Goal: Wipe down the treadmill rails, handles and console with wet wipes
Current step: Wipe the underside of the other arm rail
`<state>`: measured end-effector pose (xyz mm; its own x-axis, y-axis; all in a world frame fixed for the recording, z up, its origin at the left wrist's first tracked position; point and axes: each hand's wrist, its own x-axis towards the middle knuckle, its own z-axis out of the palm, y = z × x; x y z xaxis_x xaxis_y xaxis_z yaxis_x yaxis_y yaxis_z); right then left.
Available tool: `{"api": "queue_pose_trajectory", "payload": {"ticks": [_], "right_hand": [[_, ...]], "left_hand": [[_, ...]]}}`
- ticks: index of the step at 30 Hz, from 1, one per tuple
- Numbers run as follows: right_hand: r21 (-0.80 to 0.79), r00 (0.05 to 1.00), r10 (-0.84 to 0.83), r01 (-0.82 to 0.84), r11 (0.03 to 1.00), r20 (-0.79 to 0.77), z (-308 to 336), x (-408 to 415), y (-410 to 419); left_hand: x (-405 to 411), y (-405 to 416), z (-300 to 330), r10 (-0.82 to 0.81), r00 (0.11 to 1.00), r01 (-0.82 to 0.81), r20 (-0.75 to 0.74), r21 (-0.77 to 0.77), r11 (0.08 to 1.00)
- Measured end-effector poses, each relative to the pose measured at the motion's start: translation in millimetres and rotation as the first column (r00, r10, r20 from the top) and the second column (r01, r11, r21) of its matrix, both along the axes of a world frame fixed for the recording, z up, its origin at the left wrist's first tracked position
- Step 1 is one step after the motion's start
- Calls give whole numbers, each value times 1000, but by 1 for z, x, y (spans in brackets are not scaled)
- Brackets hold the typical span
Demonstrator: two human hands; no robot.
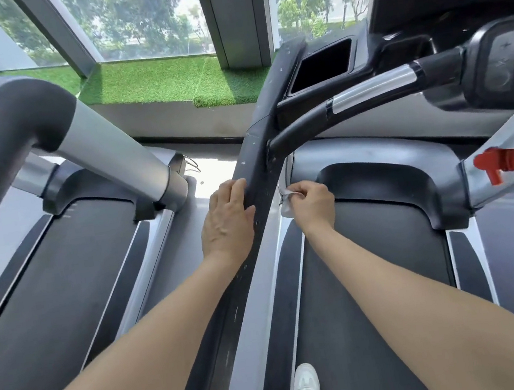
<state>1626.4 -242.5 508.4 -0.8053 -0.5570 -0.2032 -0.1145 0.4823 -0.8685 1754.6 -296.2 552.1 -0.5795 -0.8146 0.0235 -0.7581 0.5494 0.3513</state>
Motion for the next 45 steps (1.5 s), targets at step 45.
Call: {"api": "queue_pose_trajectory", "payload": {"ticks": [45], "right_hand": [[-455,959,-57,184,871,278,-66,36,-45]], "left_hand": [[0,-4,-33,-57,989,29,-134,-201,979]]}}
